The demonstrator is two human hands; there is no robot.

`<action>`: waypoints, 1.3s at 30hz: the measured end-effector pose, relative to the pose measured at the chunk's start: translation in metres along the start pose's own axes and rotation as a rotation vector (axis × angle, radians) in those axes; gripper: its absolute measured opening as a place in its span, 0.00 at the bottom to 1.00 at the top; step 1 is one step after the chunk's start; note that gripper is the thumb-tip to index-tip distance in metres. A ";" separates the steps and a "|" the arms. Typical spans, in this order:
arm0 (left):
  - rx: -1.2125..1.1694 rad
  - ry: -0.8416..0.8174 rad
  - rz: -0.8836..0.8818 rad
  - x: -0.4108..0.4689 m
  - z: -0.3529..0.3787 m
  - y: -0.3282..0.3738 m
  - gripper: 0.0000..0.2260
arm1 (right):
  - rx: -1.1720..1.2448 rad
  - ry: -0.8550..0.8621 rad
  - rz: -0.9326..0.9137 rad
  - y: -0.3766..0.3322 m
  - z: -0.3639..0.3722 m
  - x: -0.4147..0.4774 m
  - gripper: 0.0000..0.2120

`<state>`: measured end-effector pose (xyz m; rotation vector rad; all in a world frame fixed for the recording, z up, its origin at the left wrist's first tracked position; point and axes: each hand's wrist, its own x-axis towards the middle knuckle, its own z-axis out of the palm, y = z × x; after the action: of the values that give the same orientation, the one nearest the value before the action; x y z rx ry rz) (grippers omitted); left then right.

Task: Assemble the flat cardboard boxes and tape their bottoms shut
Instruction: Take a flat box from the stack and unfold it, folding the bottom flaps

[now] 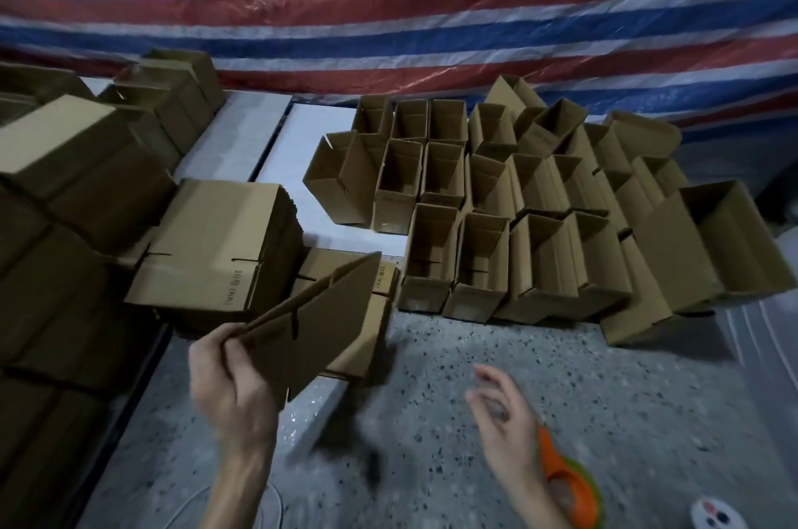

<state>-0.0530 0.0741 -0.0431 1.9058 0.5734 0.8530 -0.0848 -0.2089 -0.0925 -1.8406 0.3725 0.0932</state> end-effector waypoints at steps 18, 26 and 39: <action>0.009 -0.694 -0.312 -0.124 0.039 -0.067 0.12 | -0.503 0.226 -0.189 0.057 0.002 -0.023 0.05; 0.183 -0.775 -0.090 -0.127 0.025 -0.085 0.35 | -0.532 0.261 -0.248 0.056 0.012 -0.008 0.14; 0.133 -0.806 -0.203 -0.125 0.037 -0.048 0.45 | -0.362 0.249 -0.075 0.031 0.003 -0.035 0.12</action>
<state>-0.1076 -0.0115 -0.1377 2.0594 0.3112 -0.1151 -0.1269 -0.2071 -0.1133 -2.2306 0.4831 -0.1306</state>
